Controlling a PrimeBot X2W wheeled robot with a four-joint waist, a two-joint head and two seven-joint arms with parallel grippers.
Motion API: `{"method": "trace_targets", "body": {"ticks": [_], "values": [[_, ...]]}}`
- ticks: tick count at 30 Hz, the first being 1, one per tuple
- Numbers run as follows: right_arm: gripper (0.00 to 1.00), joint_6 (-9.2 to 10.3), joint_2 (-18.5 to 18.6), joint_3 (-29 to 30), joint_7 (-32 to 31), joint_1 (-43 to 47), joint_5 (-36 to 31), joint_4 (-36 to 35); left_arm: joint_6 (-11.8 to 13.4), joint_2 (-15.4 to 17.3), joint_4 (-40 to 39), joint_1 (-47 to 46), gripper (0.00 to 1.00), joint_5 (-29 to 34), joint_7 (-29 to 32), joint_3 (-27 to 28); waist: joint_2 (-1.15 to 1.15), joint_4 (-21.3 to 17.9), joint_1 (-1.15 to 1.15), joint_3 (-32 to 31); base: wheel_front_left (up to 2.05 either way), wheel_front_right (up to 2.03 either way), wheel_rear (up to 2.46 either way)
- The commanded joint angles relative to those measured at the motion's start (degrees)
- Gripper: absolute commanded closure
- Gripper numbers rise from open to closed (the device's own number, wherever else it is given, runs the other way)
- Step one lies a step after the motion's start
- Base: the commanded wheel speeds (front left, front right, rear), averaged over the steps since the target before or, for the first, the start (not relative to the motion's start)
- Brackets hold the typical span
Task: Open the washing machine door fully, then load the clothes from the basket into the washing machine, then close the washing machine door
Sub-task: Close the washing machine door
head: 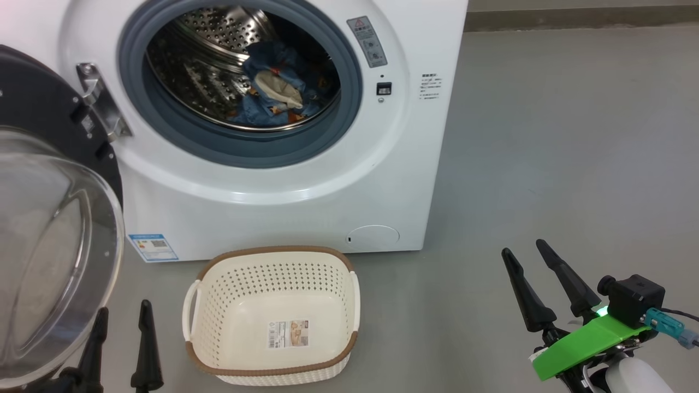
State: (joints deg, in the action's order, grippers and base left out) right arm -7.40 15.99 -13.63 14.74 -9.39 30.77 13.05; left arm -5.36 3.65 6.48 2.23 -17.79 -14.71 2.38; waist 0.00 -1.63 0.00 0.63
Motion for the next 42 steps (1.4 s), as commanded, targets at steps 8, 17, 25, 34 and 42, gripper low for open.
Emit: {"method": "trace_targets", "body": {"ticks": [8, 17, 25, 34, 42], "values": [[0.00, -0.09, 0.52, -0.82, 0.26, 0.20, -0.35, -1.40, 0.32, 0.61, -1.22, -0.67, 0.00, 0.70, -0.29, 2.54, 0.00, 3.72, 0.00, -0.28, 0.00, 0.00, 0.00], [0.00, -0.09, 0.11, -1.64, 0.26, 0.59, -0.07, -1.05, 1.37, 0.37, -1.30, -0.05, 0.00, 1.40, -0.29, 2.82, 0.00, 9.91, 0.00, -1.06, 0.00, 0.00, 0.00], [0.00, -0.09, -0.08, -2.10, 0.26, 0.72, 0.12, -0.88, 2.09, 0.28, -1.23, 0.40, 0.00, 1.71, -0.29, 2.93, 0.00, 15.03, 0.00, -1.51, 0.00, 0.00, 0.00], [0.00, -0.09, -0.59, -2.49, 0.26, 1.02, 0.15, -0.69, 2.30, 0.59, -1.12, 0.55, 0.00, 1.78, -0.29, 2.87, 0.00, 18.78, 0.00, -1.98, 0.00, 0.00, 0.00], [0.00, -0.09, -0.59, -2.84, 0.26, 1.21, 0.28, -0.72, 2.68, 0.67, -1.07, 0.76, 0.00, 1.87, -0.04, 2.17, 0.00, 22.32, 0.00, -2.08, 0.00, 0.00, 0.00]]}}
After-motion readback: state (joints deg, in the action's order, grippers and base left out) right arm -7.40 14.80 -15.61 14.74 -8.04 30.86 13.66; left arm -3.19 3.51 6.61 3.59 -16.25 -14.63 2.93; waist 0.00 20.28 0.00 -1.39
